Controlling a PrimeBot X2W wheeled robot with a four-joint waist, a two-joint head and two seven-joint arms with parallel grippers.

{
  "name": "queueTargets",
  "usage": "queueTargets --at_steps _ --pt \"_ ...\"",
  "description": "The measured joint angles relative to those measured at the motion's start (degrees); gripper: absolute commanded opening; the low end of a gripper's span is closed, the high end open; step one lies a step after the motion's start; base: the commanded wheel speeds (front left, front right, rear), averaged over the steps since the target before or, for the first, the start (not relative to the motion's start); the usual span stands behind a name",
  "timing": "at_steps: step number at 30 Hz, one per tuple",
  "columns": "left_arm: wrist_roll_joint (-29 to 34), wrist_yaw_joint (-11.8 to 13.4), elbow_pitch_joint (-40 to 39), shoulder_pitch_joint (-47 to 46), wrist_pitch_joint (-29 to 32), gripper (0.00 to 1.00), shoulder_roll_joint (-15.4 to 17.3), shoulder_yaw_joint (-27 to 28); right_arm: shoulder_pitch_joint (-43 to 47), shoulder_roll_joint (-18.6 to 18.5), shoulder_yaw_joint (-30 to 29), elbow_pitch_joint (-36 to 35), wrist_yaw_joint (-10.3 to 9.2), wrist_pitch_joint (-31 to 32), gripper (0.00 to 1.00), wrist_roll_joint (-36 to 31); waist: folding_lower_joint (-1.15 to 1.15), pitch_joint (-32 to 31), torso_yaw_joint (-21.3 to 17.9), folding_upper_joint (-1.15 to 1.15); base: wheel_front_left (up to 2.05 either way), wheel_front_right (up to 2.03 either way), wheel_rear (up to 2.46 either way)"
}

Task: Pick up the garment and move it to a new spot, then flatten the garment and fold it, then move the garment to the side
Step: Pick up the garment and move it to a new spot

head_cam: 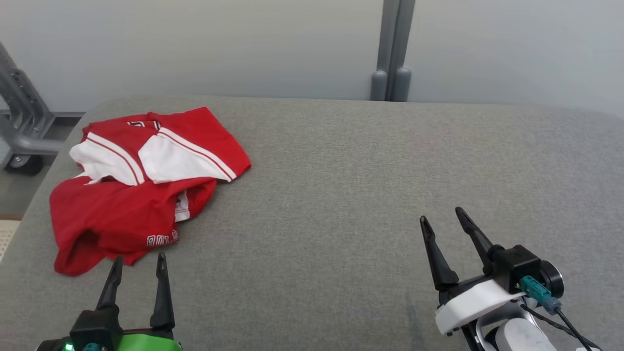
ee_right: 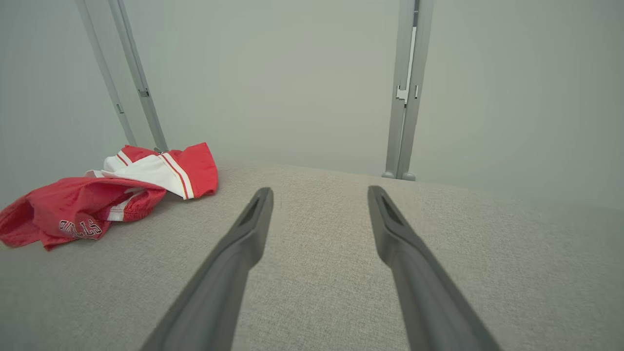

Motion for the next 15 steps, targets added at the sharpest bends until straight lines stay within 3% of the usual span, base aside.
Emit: queueTargets --at_steps 7,15 --pt "0.05 0.52 -0.34 0.26 0.00 1.00 0.00 0.89 -0.10 0.31 1.45 0.64 1.48 0.00 1.00 0.00 0.00 -0.44 4.97 0.00 0.00 0.00 0.00" --pt "1.14 -0.23 0.48 0.26 0.00 1.00 0.01 -1.65 0.03 0.99 0.01 0.76 0.82 0.00 1.00 0.12 0.00 -1.16 10.99 0.00 0.00 0.00 0.00"
